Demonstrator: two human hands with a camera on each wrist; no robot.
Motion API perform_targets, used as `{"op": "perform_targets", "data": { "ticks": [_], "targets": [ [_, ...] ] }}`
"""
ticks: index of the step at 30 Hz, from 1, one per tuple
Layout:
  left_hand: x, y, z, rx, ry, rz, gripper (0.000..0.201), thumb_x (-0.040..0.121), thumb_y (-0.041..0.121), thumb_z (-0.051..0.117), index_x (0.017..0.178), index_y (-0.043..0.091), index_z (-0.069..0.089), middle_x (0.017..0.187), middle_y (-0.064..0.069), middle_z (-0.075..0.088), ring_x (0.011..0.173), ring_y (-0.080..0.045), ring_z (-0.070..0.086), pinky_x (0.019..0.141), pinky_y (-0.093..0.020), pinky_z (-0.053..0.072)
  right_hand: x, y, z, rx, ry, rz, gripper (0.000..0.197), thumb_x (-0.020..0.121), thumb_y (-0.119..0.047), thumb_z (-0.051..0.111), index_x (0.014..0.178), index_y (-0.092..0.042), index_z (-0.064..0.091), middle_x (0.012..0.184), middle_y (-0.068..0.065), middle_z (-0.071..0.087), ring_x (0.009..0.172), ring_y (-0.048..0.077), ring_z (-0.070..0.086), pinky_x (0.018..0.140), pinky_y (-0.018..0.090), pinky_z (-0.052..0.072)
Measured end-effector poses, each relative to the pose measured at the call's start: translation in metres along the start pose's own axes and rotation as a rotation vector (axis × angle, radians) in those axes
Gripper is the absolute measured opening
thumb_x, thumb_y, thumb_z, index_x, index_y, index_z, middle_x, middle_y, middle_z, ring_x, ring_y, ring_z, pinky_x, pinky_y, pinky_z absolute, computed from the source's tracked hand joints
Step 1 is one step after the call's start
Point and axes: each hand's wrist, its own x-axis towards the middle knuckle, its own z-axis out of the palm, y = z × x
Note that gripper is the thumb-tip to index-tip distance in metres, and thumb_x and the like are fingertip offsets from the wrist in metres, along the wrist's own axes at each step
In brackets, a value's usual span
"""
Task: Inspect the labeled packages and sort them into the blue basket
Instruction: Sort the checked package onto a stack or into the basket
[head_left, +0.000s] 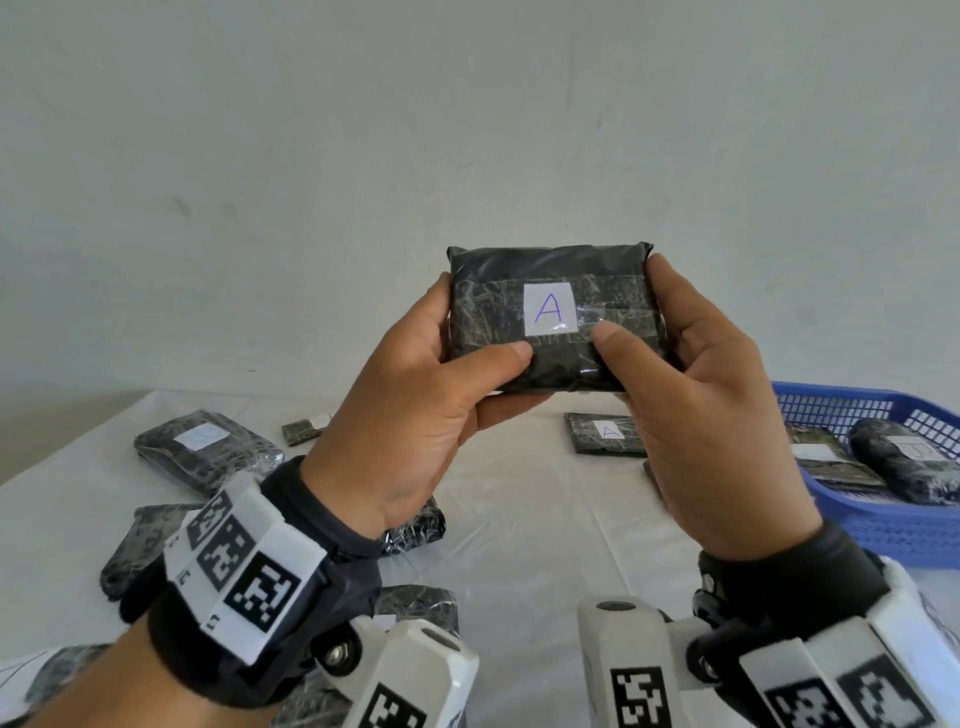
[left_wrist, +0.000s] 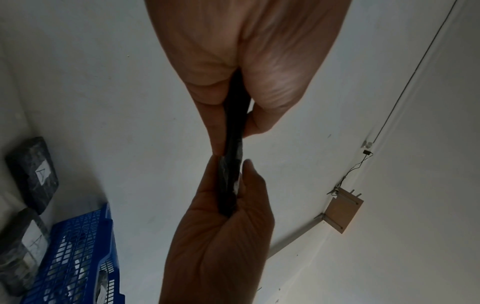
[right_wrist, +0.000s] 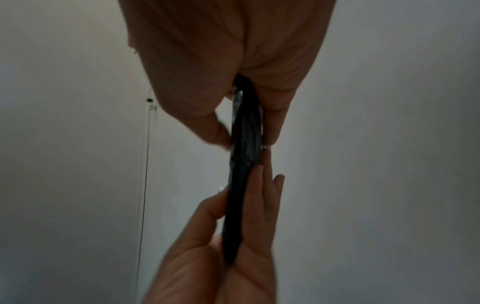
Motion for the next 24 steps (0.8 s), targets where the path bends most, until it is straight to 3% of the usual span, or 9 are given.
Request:
{"op": "perform_targets", "data": {
  "ticks": [3, 7, 10, 12, 14, 17, 20, 22, 24],
  "targets": [
    [0.001, -0.001, 0.000, -0.011, 0.010, -0.021, 0.033, 0.097, -0.006, 0.055, 0.125, 0.009, 0.063, 0.109, -0.010, 0.079, 0.097, -0.021, 0.077, 0.078, -0.028, 0.062, -0.002, -0.001, -0.004, -0.113, -0.029, -0.030, 0.047, 0.095, -0.010, 0.075, 0.135, -0.030, 0.057, 0.122, -0.009, 0.076, 0.112, 0.003, 0.072, 0.092, 0.017, 0.056],
    [0.002, 0.005, -0.001, -0.094, 0.032, -0.093, 0.011, 0.088, 0.002, 0.063, 0.085, 0.004, 0.073, 0.080, -0.008, 0.078, 0.073, -0.014, 0.076, 0.064, -0.021, 0.061, -0.003, 0.003, -0.015, -0.335, -0.018, -0.044, 0.092, 0.066, -0.066, 0.080, 0.149, -0.041, 0.047, 0.165, -0.020, 0.031, 0.153, -0.007, 0.026, 0.124, 0.026, 0.032],
    [0.000, 0.004, -0.003, -0.175, 0.032, -0.140, 0.012, 0.080, 0.015, 0.071, 0.079, 0.007, 0.081, 0.092, -0.014, 0.078, 0.085, -0.020, 0.077, 0.068, -0.025, 0.063, -0.004, 0.002, -0.015, -0.241, -0.022, -0.060, 0.079, 0.069, -0.059, 0.080, 0.137, -0.026, 0.058, 0.149, -0.018, 0.049, 0.131, -0.014, 0.051, 0.106, 0.013, 0.044],
    [0.000, 0.001, -0.003, -0.187, 0.039, -0.131, 0.020, 0.082, 0.023, 0.077, 0.099, 0.012, 0.077, 0.112, -0.014, 0.073, 0.107, -0.026, 0.070, 0.089, -0.037, 0.063, -0.005, 0.004, -0.012, -0.147, 0.015, -0.055, 0.059, 0.076, -0.043, 0.081, 0.125, -0.014, 0.065, 0.118, -0.010, 0.070, 0.100, -0.010, 0.067, 0.083, 0.006, 0.049],
    [0.001, -0.005, -0.004, -0.112, 0.042, -0.073, 0.043, 0.074, 0.039, 0.073, 0.111, 0.017, 0.067, 0.117, -0.003, 0.066, 0.119, -0.018, 0.060, 0.111, -0.043, 0.049, -0.005, 0.005, -0.007, -0.106, 0.028, -0.020, 0.042, 0.080, -0.037, 0.074, 0.113, -0.012, 0.071, 0.098, 0.001, 0.077, 0.086, -0.004, 0.070, 0.074, 0.009, 0.052],
    [0.002, -0.008, -0.003, -0.049, 0.073, 0.023, 0.062, 0.072, 0.042, 0.074, 0.119, 0.006, 0.055, 0.112, -0.004, 0.063, 0.115, -0.014, 0.061, 0.112, -0.037, 0.044, -0.003, 0.007, -0.003, -0.080, 0.042, 0.013, 0.035, 0.082, -0.037, 0.073, 0.108, -0.014, 0.074, 0.099, 0.005, 0.079, 0.087, 0.006, 0.072, 0.076, 0.016, 0.054],
    [0.002, -0.007, 0.000, 0.029, 0.114, 0.089, 0.072, 0.075, 0.047, 0.077, 0.113, -0.011, 0.056, 0.105, -0.008, 0.054, 0.104, -0.023, 0.050, 0.102, -0.044, 0.040, -0.004, 0.012, 0.002, -0.002, 0.112, 0.039, 0.043, 0.081, -0.051, 0.074, 0.115, -0.025, 0.071, 0.114, 0.000, 0.075, 0.109, 0.014, 0.071, 0.095, 0.028, 0.055],
    [0.002, -0.009, 0.000, 0.041, 0.103, 0.059, 0.060, 0.076, 0.048, 0.077, 0.103, -0.004, 0.068, 0.102, -0.008, 0.058, 0.103, -0.024, 0.052, 0.106, -0.046, 0.041, -0.006, 0.014, 0.008, 0.004, 0.123, 0.034, 0.046, 0.083, -0.058, 0.069, 0.118, -0.028, 0.067, 0.119, -0.001, 0.070, 0.114, 0.011, 0.068, 0.100, 0.029, 0.052],
    [0.000, -0.008, 0.004, 0.050, 0.041, 0.009, 0.024, 0.076, 0.047, 0.074, 0.084, 0.025, 0.080, 0.098, 0.000, 0.071, 0.106, -0.012, 0.064, 0.114, -0.043, 0.044, -0.007, 0.013, 0.013, -0.008, 0.126, 0.007, 0.038, 0.089, -0.048, 0.070, 0.114, -0.021, 0.062, 0.106, -0.003, 0.070, 0.100, 0.003, 0.068, 0.089, 0.020, 0.052]
  ]
}}
